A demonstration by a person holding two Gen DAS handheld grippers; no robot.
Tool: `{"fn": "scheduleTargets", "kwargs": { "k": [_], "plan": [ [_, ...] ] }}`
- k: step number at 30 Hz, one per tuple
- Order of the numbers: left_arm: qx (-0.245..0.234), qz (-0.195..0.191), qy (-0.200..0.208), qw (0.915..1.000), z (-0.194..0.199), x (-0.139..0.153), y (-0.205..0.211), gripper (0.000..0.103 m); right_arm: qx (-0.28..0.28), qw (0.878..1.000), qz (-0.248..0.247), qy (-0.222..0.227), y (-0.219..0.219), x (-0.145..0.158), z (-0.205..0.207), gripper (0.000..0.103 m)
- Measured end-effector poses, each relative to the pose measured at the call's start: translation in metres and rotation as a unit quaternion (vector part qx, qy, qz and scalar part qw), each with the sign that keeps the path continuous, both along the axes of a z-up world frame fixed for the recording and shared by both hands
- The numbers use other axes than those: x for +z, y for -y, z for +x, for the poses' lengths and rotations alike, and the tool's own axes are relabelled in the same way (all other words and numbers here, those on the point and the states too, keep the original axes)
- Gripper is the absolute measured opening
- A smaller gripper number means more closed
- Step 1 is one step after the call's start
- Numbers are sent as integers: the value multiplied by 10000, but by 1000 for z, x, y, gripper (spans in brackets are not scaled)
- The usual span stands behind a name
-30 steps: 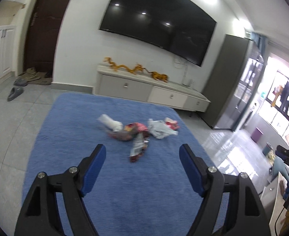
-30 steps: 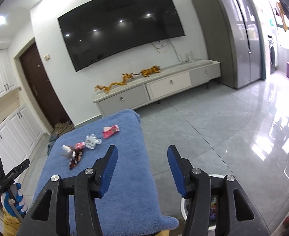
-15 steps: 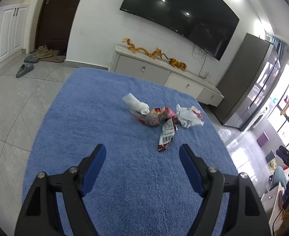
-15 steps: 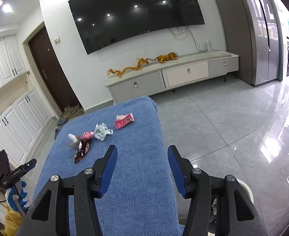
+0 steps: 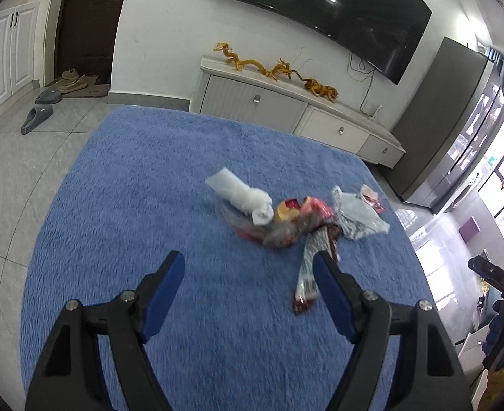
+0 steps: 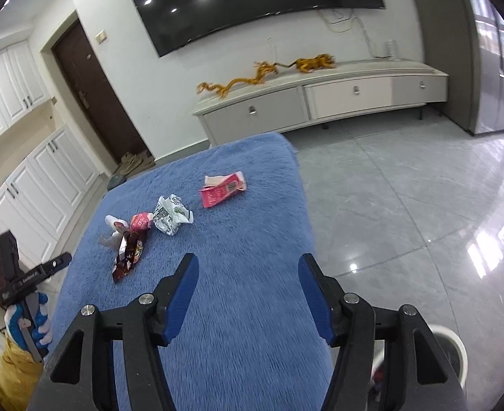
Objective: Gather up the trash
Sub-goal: 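Return both tools to the remaining wrappers on the towel, then grasp the white tissue with the left tool while the right tool grasps the pink box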
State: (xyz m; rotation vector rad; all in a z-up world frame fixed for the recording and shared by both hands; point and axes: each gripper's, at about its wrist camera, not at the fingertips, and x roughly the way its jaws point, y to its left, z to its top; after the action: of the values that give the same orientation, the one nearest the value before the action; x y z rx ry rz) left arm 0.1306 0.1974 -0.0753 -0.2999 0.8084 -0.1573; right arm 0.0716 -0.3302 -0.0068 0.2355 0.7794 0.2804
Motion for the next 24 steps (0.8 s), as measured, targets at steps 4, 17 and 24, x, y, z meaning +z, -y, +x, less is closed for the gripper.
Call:
{"fn": "scheduleTargets", "kwargs": {
  "k": [4,17,24],
  "plan": [
    [17,-6,-104,9999,41,-8,0,76,188,9998,20,15,-20,-9,43,73],
    [91,-322,-495,9982,120,-41,-6,76,713,9962,-488,140,-93,-49,162,94],
    [-49,-331,-590,9977,135,-54,6,75,897,9901,-1075,-14,-124,-74,192,98]
  ]
}}
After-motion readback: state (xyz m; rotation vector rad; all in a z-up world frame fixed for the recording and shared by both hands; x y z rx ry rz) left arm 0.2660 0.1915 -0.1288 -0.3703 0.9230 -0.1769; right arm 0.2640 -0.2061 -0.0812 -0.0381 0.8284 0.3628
